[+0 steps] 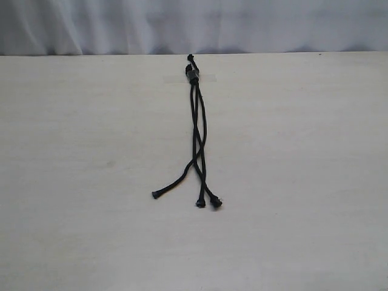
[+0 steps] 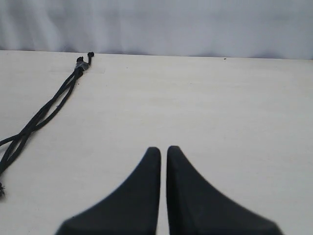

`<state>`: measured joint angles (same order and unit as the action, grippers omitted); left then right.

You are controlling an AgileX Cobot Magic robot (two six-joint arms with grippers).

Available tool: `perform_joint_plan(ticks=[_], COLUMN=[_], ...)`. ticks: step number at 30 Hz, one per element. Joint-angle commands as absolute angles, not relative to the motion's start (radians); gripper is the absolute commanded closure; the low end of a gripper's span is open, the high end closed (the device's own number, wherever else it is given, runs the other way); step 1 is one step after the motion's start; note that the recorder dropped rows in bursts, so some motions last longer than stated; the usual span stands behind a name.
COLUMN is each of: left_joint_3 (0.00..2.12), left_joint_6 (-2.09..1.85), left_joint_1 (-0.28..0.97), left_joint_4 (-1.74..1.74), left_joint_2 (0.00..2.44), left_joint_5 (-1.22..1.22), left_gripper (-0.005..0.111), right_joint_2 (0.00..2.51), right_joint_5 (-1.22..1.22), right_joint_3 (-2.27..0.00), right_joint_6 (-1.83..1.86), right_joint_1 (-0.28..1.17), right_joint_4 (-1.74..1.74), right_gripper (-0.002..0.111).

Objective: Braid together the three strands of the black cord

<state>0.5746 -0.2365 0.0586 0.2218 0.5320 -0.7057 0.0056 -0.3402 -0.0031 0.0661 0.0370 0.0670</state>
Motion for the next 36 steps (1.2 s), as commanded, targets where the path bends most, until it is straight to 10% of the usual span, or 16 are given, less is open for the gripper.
perform_joint_plan(ticks=[1,25,36], left_joint_3=[0.572,0.562,0.122], left_joint_6=[-0.236,-0.234,-0.123], left_joint_1=[0.058,-0.046,-0.089], left_joint_4=[0.221,-0.016,0.007], left_joint_2=[0.528,0.353,0.000], left_joint_5=[-0.688,-0.621,-0.307], left_gripper=[0.107,0.107,0.107], right_joint_2=[0.000,0.000,0.000], right_joint_5=[-0.345,-0.345,-0.345], right_joint_3=[0.000,0.000,0.000], right_joint_6=[0.066,0.066,0.066], right_joint_1=[0.033,0.035,0.035], right_joint_4=[0.063,0.063,0.063], right_gripper=[0.104,0.104,0.104])
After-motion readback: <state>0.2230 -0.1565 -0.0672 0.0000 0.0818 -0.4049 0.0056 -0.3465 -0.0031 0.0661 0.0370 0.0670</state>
